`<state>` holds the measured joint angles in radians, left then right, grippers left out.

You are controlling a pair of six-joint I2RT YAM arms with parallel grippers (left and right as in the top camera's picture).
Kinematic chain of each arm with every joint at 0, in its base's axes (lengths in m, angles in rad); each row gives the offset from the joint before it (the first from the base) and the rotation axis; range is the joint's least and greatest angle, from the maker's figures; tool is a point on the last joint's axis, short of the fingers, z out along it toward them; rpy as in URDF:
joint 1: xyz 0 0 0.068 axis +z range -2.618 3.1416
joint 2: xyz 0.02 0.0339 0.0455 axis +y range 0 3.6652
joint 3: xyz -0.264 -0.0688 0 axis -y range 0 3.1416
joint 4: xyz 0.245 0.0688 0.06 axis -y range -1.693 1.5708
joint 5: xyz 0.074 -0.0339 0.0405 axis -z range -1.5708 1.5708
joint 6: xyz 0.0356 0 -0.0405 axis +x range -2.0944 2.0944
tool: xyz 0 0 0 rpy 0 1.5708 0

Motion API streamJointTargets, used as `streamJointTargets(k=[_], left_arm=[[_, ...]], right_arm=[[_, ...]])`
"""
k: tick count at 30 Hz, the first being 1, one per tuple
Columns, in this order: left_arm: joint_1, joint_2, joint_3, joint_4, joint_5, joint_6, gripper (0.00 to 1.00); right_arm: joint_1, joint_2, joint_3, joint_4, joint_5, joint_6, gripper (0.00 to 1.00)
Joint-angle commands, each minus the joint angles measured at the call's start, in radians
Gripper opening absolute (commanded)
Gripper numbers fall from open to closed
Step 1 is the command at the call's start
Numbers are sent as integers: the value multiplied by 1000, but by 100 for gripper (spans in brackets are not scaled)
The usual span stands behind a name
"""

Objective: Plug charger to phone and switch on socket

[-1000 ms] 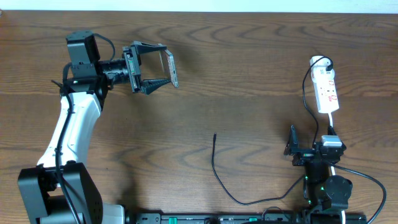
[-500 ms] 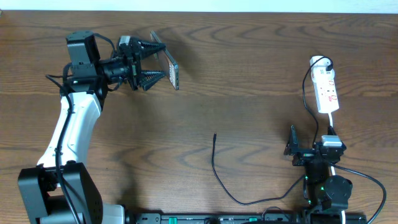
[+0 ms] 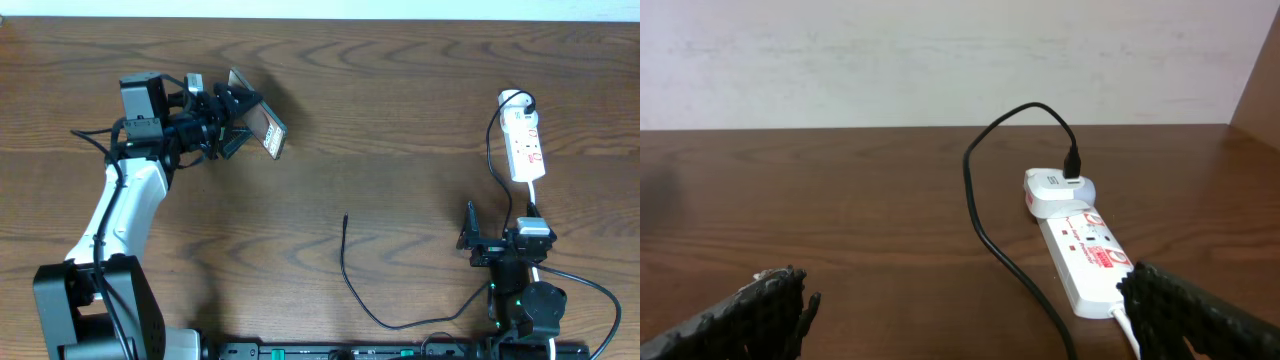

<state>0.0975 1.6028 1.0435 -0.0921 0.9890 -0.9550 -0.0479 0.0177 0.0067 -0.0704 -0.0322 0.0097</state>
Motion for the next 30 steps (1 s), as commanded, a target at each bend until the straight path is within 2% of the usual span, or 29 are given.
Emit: streamJointTargets(k=[1,18,27,30], left_arm=[[2,-21,-12,11,-11,47,7],[-31,-21,-25,-3,-27,53,7],[-43,-21,-25,20,-56,3,8],[-43,-21,-25,24,-60,-8,7]], right_arm=[[10,0,-1,-4,4,-15,99],[10,0,-1,0,-10,-13,99],[10,2,2,166,-166,192,99],[10,24,28,168,-214,228,99]])
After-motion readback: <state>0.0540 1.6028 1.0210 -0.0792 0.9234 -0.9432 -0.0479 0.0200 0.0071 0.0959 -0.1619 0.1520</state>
